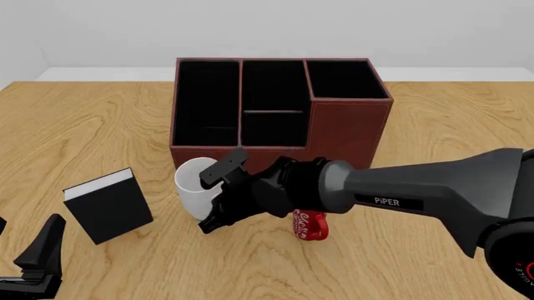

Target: Pick up the white mug and place it to the right of the caddy.

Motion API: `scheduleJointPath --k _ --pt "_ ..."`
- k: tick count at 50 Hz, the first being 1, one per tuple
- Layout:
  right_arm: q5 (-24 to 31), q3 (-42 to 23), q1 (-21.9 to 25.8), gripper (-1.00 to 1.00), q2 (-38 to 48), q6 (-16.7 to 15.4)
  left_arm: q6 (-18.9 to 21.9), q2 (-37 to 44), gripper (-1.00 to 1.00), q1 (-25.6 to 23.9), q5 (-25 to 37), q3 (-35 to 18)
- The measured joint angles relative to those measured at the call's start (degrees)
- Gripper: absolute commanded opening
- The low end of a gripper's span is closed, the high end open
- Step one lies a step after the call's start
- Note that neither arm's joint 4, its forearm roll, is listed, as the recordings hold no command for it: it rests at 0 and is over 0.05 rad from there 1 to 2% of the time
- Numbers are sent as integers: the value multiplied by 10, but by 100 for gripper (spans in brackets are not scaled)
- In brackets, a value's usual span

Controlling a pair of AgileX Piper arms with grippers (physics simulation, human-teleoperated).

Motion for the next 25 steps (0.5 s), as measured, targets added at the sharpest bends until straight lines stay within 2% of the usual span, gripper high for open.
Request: scheduleJointPath --k 25 --pt "13 2 -1 -100 -27 -24 0 0 100 0 0 0"
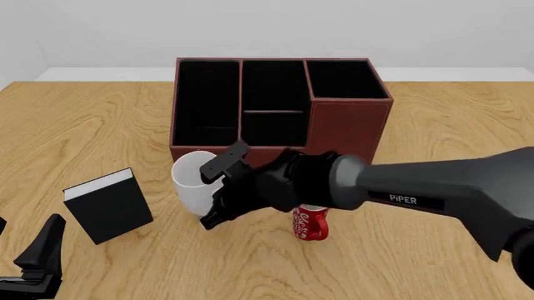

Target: Pick up the white mug and place it to the right of the caddy.

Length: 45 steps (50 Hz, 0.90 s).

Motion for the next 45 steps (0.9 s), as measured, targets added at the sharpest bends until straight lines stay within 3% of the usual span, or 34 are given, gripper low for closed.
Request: scheduleJointPath --k 45 --pt "61 -24 2 -100 -200 -63 0 0 100 0 0 0"
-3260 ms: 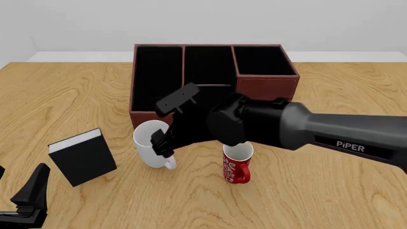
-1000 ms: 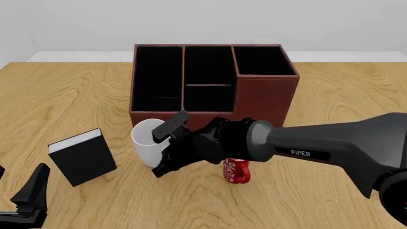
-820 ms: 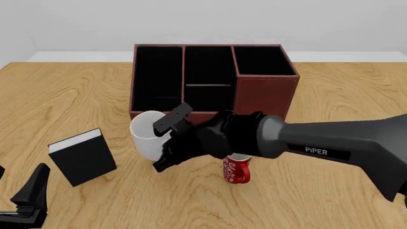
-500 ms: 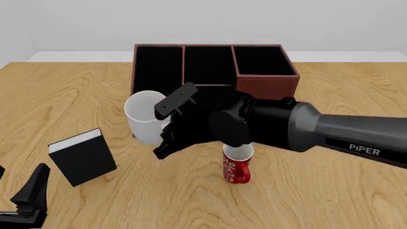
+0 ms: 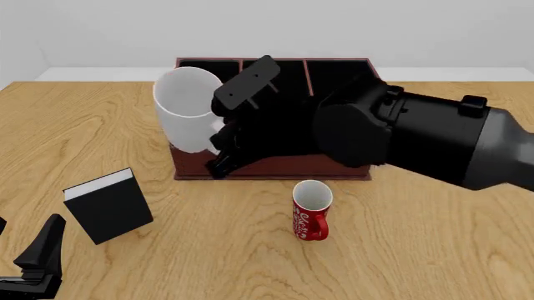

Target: Pick up the white mug and place it to the right of the caddy.

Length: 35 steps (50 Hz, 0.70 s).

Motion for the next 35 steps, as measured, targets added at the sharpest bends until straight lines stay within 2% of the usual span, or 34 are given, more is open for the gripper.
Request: scheduleJointPath --k 18,35 --pt "23 -2 -22 -100 -72 -34 0 0 100 0 0 0" --pt "53 0 -66 -100 -144 -53 0 0 100 0 0 0"
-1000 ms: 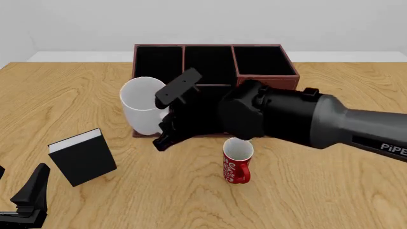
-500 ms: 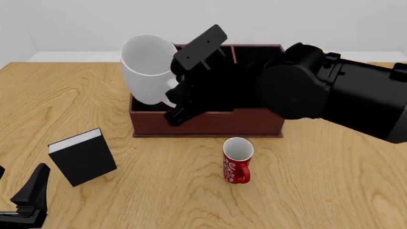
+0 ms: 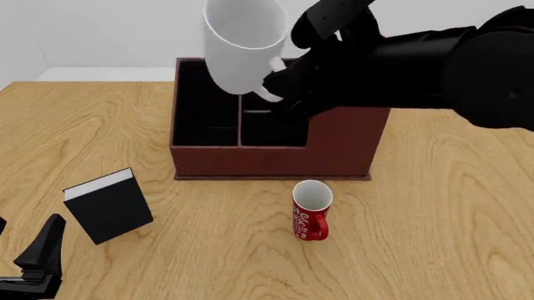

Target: Pick up the white mug and place it to the right of the caddy.

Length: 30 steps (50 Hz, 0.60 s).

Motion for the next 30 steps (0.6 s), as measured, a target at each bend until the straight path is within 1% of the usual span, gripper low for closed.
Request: scheduleJointPath --k 10,30 --pt "22 -3 -32 -100 -37 -8 0 0 100 0 0 0" --pt "62 -30 -76 -100 -87 -8 0 0 100 0 0 0"
